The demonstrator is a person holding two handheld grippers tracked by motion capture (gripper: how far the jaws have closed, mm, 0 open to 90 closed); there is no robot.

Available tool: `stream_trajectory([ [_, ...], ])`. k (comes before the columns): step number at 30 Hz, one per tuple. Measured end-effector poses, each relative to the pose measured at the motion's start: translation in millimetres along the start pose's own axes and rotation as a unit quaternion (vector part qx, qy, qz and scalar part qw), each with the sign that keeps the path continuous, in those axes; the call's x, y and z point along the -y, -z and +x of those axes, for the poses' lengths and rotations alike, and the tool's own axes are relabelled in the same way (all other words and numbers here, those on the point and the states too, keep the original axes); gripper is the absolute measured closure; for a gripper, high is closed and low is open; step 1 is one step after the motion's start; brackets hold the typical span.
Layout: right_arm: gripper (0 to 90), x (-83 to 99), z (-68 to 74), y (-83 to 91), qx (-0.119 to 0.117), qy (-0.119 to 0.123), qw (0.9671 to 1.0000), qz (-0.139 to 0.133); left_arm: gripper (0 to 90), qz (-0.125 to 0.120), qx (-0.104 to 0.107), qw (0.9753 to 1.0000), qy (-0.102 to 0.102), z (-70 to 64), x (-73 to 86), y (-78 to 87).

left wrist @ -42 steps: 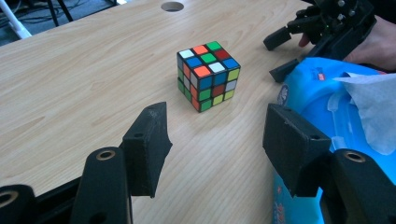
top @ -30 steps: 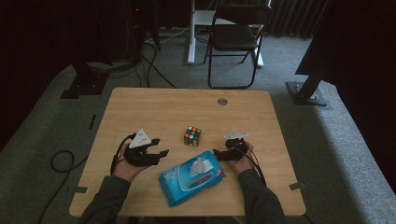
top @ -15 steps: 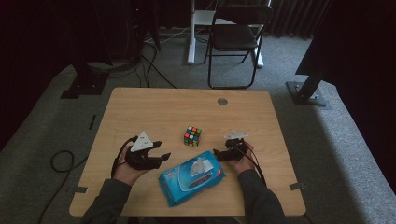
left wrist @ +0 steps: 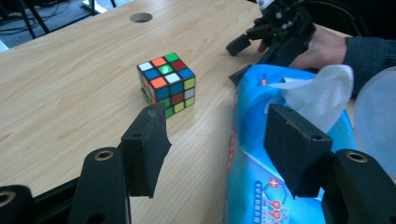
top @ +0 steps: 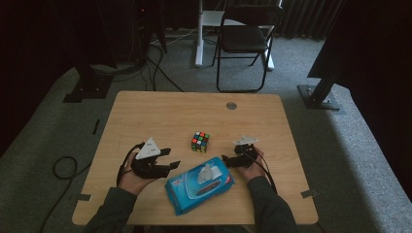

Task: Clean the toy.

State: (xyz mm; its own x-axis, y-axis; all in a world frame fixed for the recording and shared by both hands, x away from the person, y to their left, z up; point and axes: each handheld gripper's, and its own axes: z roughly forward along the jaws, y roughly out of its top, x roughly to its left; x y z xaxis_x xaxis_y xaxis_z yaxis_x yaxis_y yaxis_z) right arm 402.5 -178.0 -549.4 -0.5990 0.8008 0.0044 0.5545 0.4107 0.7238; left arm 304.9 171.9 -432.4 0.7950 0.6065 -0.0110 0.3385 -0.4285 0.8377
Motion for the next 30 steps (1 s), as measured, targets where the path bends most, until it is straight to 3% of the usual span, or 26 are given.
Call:
stream_trajectory([
  [12, 12.9, 0.0, 0.0, 0.0, 0.000, 0.000, 1.0000, 0.000, 40.1, -0.001, 0.011, 0.9998, -0.018, -12.7, -6.9, -1.0],
  [25, 12.8, 0.0, 0.1, 0.1, 0.000, 0.000, 1.0000, 0.000, 40.1, 0.006, 0.018, 0.9996, -0.022, -22.1, -11.9, -7.9],
  [30, 12.9, 0.1, 0.1, 0.1, 0.001, 0.000, 1.0000, 0.000, 40.2, -0.002, 0.032, 0.9993, -0.018, -23.4, -13.1, -8.4],
])
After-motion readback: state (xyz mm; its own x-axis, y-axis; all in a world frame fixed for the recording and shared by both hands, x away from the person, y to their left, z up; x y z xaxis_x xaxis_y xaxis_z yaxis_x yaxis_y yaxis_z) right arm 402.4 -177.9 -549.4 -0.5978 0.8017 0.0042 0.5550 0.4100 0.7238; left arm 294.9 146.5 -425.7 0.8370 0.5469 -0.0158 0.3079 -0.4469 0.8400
